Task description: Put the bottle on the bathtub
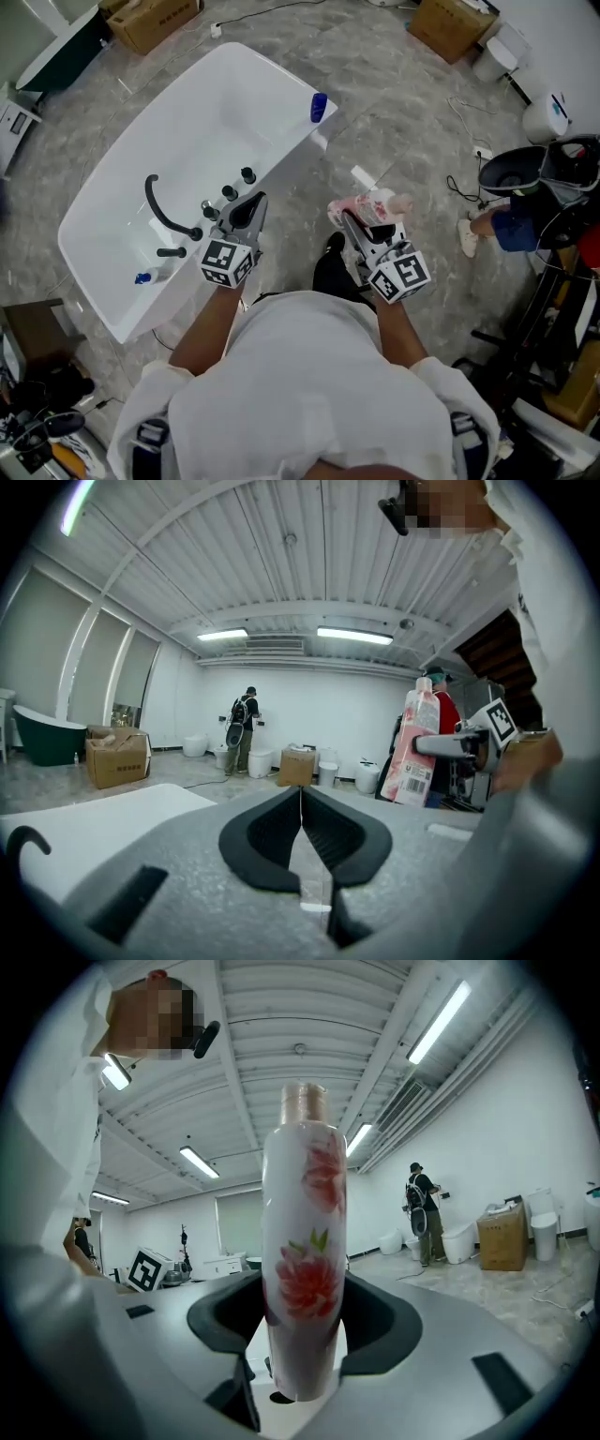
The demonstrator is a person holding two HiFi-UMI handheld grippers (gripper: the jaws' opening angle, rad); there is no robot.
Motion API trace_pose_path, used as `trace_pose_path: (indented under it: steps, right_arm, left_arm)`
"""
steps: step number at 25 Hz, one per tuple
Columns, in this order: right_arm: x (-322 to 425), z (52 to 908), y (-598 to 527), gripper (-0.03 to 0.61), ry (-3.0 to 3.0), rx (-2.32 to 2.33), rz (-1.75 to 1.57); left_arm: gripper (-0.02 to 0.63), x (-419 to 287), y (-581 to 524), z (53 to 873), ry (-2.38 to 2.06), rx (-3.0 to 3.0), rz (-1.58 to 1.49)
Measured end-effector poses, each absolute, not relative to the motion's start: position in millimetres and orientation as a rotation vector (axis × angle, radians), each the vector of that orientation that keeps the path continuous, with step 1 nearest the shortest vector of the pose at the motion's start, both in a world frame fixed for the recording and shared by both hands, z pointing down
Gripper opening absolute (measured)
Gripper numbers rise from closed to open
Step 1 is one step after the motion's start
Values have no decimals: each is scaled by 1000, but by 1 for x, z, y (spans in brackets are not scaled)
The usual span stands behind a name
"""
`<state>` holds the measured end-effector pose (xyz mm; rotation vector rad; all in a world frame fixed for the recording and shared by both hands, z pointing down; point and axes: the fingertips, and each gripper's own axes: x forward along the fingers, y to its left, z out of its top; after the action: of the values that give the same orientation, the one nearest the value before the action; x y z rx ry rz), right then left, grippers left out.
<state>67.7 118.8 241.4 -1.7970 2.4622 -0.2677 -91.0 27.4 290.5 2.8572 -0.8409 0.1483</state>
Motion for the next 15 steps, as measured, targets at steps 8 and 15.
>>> trace_pose_path:
  steps: [8, 15]
  right_arm:
    - [124, 238, 33, 222, 2544, -1715, -258]
    - [154, 244, -47, 222, 2674, -1605, -217]
  left_arm:
    - [17, -47, -41, 289, -1012, 2778, 179]
    - [17, -19, -103, 293, -1168, 2704, 170]
